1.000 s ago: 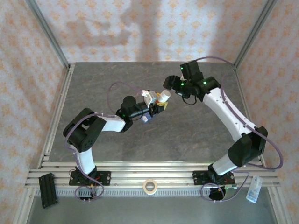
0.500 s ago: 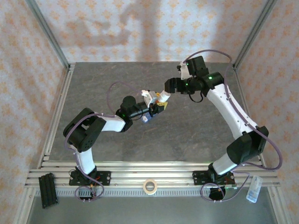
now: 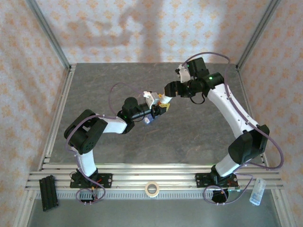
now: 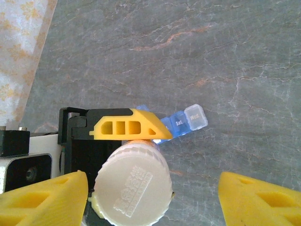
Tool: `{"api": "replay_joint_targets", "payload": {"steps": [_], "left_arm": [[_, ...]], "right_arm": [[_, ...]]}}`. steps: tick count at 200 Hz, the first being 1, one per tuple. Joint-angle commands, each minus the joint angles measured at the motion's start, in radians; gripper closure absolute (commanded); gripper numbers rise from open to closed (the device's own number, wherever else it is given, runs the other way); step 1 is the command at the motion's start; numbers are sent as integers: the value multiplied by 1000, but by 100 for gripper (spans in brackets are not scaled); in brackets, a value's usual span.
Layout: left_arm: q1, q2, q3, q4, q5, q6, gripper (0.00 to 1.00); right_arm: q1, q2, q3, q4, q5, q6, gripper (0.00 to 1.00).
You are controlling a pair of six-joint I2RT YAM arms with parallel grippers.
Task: Sort the pills into containers
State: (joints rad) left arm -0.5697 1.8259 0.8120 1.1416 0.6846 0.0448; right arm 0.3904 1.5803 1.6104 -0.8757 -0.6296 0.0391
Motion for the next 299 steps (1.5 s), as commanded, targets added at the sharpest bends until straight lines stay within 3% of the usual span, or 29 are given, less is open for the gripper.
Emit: {"api": "replay_joint_targets", "payload": {"steps": [1,34,82,122,149,167,197,225,277,299], "left_arm": [[-3,-11,20,64,23,-8,100],[-4,-10,21,63,21,-8,100],[-3,-9,21,67,21,-10,100],[-2,-8,22,70,18,-13,100],[-3,-10,18,68,15,-9,100],[-3,-6,18,67,17,-10,100],[-3,-4,21,63,16,-8,100],[-2,-4,26,62,17,-11,100],[-2,-14,26,50,26,-6,100],[-4,-19,27,46,27,-6,100]], "right_arm": [[12,10,22,2,-24,-4,29],[22,31,25,2,-24,3,34],[40,4,-56,107,45,160,60],[102,-80,-249,289,266,535,60],[133,-113,-323,374,302,617,59],[133,-104,-286,330,313,578,53],[109,-107,-169,215,312,467,31],[69,-114,-74,141,251,328,21],[28,-79,18,20,102,-13,21],[28,-53,37,-21,79,-79,23]]}}
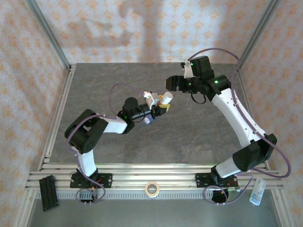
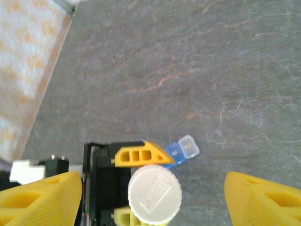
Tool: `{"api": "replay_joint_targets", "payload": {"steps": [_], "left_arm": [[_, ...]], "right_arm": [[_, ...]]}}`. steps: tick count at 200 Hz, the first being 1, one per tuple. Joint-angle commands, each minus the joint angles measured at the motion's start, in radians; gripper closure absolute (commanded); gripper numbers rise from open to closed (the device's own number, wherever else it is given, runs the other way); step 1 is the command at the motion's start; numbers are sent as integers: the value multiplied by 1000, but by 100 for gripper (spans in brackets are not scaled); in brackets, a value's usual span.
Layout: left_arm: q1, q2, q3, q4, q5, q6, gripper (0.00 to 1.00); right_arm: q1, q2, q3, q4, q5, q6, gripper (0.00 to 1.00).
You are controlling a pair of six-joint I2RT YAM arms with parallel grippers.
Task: Sort the pills into containers
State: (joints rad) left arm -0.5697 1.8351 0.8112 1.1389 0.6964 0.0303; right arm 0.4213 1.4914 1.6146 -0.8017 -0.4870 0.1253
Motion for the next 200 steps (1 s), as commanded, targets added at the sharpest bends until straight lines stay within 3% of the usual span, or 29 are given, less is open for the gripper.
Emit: {"api": "replay_joint_targets", "payload": {"steps": [1,131,166,200], "left_arm": [[-3,-28,28,48,15,8,100],[-2,-33,28,48,17,8,100],[-2,-32,29,48,18,9,100],[-2,-31,31,51,15,8,100]], "right_arm": [[-3,38,34,-96,-64,-166,23],[-4,124,38,-84,-120,-147,36],[-4,129,23,-77,-119,-127,55],[-1,118,-35,-14,-117,-11,63]]}}
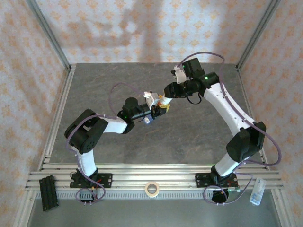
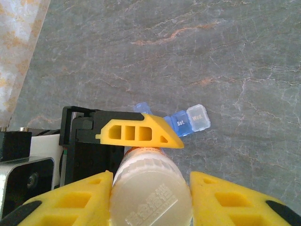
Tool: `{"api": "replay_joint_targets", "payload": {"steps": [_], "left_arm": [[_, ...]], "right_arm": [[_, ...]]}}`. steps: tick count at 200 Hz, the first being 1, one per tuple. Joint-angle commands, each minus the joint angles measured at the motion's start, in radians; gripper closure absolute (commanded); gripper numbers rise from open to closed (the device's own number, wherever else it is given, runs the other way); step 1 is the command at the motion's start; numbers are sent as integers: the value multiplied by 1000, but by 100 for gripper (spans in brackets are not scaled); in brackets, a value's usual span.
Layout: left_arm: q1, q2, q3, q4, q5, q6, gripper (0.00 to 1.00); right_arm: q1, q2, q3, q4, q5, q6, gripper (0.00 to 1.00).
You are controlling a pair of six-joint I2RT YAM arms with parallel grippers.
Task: Sort the pills into containers
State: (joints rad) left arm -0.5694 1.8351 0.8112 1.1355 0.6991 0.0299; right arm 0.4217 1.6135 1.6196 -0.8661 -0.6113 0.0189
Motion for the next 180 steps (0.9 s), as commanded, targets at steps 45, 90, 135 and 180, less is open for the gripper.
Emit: {"api": "replay_joint_targets", "payload": {"steps": [45,90,135,180], "left_arm": [[-7,-30,32,52,-21,14,100],[-21,-37,22,20,-64,53,100],[-21,-28,20,28,-68,53,100],[-22,-28,18,32,-65,53,100]], "right_arm": [[79,-39,-153,170,232,441,66],[147,-60,-249,286,337,634,66],[146,-60,-197,253,356,628,61],[66,-139,-133,202,346,522,40]]}}
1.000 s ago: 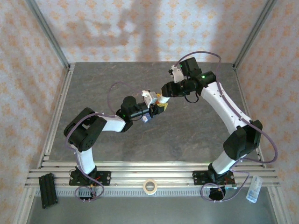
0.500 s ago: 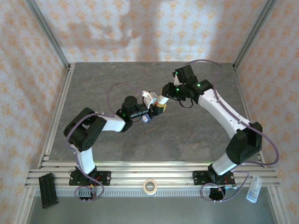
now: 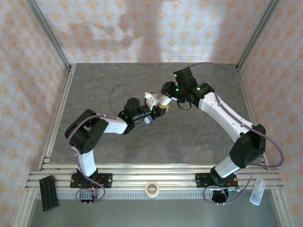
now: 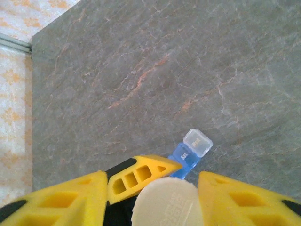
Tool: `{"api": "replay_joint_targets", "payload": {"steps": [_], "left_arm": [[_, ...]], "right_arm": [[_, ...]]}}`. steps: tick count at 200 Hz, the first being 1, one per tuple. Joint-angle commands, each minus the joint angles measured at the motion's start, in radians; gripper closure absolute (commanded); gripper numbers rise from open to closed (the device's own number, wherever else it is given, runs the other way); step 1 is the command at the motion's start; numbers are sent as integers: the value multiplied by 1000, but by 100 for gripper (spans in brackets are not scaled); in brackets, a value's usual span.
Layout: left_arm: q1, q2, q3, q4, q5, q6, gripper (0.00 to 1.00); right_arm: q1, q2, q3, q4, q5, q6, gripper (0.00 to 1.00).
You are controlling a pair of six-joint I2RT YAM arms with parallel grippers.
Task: Sort the pills into containers
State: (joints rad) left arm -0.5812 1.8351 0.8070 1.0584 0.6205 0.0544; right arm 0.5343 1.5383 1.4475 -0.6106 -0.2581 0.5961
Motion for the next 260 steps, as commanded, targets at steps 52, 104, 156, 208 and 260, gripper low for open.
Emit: {"api": "replay_joint_targets", "payload": {"steps": [52,104,156,208,260], "left_arm": [[-9,-30,23,114,42,16,100],[-8,-25,32,135,82,-22,100],[-8,-28,34,133,88,-25,100],[-8,-30,35,135,87,-25,100],[-8,-30,38,135,86,-25,100]], "right_arm": [[-133,-76,75,-104,-182,-320,21],[-134,-23,83,-156,-367,-495,21],[-135,7,70,-153,-401,-494,28],[-134,20,64,-150,-415,-487,35],[-135,20,50,-151,-417,-488,42]]}}
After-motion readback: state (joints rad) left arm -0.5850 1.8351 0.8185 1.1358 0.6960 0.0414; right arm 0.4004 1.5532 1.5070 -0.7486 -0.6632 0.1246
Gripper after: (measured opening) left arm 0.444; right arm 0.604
